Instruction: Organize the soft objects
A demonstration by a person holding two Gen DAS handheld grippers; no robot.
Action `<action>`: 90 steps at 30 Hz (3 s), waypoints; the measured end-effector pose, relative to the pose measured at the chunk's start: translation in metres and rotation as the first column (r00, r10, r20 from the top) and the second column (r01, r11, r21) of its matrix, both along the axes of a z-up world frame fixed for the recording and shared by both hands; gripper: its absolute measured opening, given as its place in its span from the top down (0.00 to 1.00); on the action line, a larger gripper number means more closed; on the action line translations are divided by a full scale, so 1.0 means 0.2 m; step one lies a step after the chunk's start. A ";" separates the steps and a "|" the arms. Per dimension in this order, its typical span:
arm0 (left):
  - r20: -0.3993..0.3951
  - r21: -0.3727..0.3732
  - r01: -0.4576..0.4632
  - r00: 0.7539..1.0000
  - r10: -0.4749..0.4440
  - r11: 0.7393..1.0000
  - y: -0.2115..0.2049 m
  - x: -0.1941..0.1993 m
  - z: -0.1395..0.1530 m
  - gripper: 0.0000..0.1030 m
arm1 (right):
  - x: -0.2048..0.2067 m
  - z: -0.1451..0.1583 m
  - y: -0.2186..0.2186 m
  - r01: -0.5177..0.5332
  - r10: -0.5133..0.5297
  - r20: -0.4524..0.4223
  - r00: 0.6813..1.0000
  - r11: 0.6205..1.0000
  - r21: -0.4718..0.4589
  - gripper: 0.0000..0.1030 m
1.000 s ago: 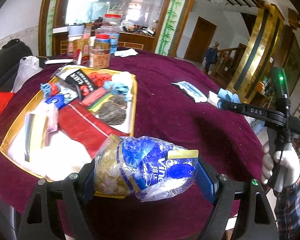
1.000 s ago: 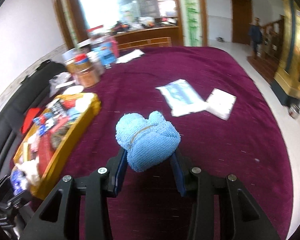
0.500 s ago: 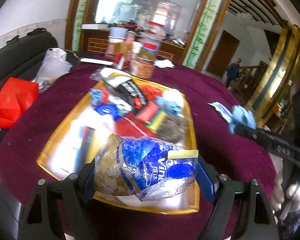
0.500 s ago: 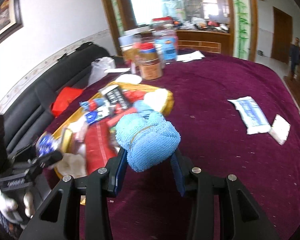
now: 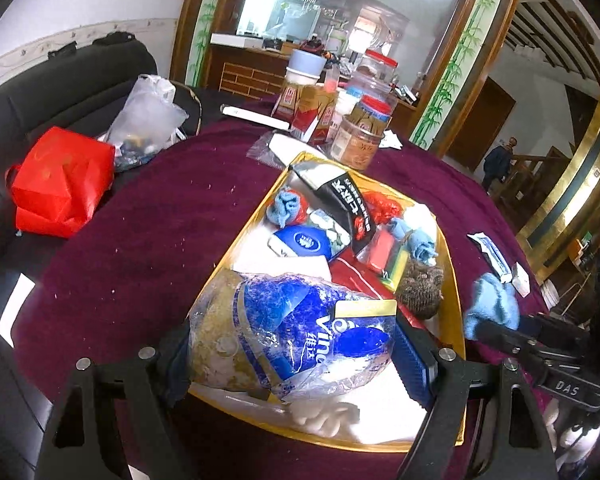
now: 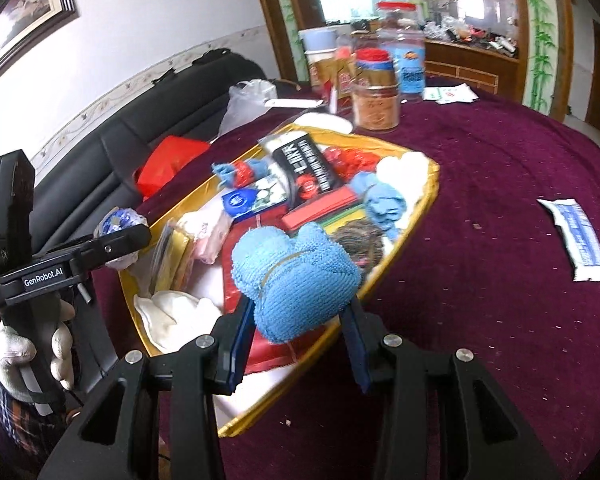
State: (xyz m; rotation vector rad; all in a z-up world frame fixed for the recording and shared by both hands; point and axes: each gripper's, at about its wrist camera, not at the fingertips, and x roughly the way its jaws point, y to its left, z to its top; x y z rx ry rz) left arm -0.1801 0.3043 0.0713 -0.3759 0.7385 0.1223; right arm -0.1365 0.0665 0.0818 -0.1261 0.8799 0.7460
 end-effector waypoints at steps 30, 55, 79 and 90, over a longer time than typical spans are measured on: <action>-0.129 0.199 0.181 0.979 -0.157 0.963 -0.29 0.20 -0.16 0.10 | 0.19 -0.11 0.04 0.013 -0.013 -0.045 0.999 1.000 -0.006 0.61; 0.031 -0.010 0.004 1.000 -0.003 1.000 0.01 -0.05 -0.08 0.09 | -0.22 -0.13 0.14 -0.139 0.134 -0.048 0.990 0.983 -0.123 0.58; 0.056 0.010 -0.054 0.997 0.053 0.999 0.00 -0.15 -0.04 0.09 | -0.25 -0.10 0.18 -0.192 0.195 -0.138 0.971 0.981 0.037 0.24; 0.204 0.258 -0.240 0.960 0.190 0.936 -0.19 -0.28 0.15 0.00 | -0.29 0.09 -0.13 -0.062 0.061 0.020 0.998 0.994 0.094 0.24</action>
